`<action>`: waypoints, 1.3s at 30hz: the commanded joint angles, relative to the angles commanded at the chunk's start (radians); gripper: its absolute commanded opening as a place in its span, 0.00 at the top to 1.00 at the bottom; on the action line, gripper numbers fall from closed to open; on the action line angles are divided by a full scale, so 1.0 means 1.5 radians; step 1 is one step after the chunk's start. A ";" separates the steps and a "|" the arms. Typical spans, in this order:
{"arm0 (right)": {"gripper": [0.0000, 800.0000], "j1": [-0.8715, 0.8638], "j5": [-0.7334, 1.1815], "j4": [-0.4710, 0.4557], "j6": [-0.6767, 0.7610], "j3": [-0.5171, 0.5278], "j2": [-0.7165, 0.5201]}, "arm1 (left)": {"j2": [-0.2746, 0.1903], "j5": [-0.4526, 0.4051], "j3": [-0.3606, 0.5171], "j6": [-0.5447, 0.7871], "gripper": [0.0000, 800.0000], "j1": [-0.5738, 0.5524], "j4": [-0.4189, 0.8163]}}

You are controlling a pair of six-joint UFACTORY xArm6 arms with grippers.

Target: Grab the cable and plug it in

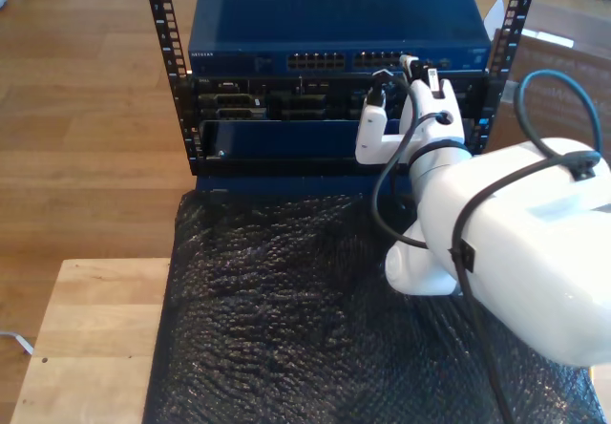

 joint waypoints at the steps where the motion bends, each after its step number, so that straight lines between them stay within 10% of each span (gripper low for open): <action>1: 1.00 0.001 0.000 0.007 0.000 -0.008 0.007 | 0.000 0.000 0.000 0.000 0.00 0.000 0.000; 39: 1.00 0.012 -0.027 0.023 -0.019 -0.025 0.035 | 0.001 0.000 -0.001 0.000 0.00 0.000 0.000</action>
